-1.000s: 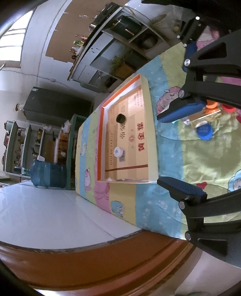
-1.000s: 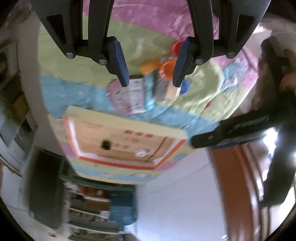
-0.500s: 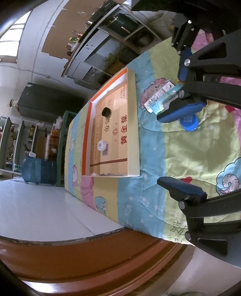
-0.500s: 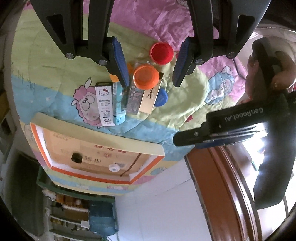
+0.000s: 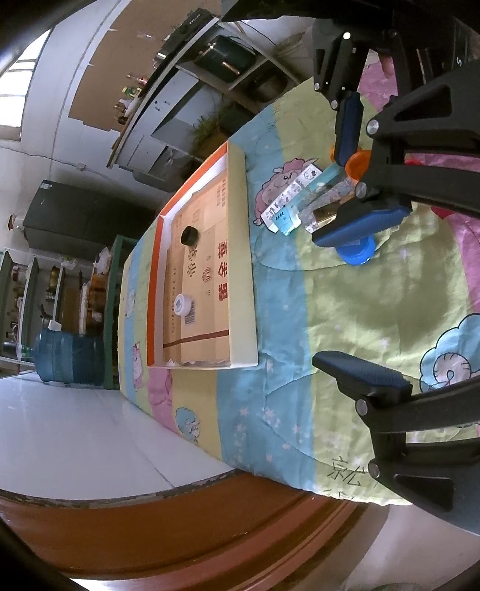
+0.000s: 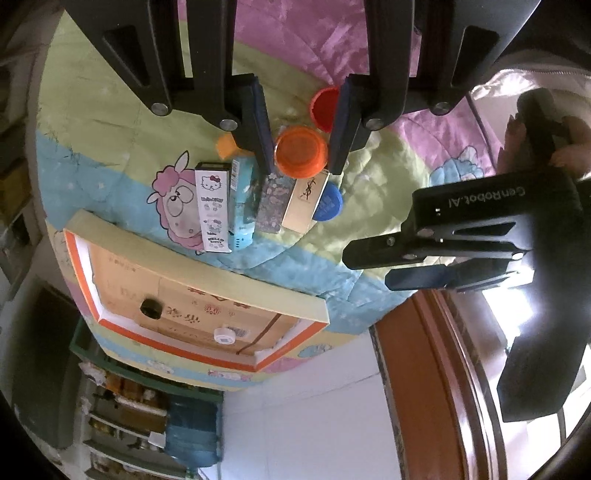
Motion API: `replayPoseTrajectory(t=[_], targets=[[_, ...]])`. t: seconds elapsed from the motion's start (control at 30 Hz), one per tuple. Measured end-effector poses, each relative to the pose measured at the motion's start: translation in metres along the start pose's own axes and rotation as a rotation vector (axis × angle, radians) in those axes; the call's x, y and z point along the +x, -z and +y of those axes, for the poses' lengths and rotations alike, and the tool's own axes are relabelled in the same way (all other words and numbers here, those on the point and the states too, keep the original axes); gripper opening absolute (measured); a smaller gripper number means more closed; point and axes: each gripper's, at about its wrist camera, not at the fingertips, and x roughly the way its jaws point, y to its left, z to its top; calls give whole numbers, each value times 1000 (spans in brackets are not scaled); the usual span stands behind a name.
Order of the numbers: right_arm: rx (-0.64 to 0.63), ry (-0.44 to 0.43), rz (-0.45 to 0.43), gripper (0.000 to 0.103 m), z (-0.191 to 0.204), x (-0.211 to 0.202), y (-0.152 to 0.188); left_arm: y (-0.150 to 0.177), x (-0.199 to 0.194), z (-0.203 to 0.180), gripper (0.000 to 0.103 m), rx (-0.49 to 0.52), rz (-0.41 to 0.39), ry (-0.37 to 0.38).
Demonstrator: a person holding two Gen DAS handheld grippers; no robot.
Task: Organize rigid objects
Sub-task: 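Close left tool on the blue cap while right tool closes on an orange cap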
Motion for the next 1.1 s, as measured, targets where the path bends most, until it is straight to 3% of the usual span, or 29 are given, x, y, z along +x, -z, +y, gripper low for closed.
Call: replayPoseTrajectory(t=[0.2, 0.6, 0.73, 0.9, 1.1], targets=[[17, 10, 5, 30, -4, -6, 5, 7, 5, -2, 59, 32, 23, 42], [93, 21, -22, 30, -20, -23, 10, 24, 29, -33, 54, 256, 116, 52], [110, 20, -26, 30, -23, -25, 10, 21, 41, -35, 49, 261, 126, 48], [133, 31, -30, 31, -29, -27, 11, 16, 43, -35, 31, 260, 108, 51], [145, 28, -34, 31, -32, -27, 12, 17, 41, -31, 30, 226, 99, 66]])
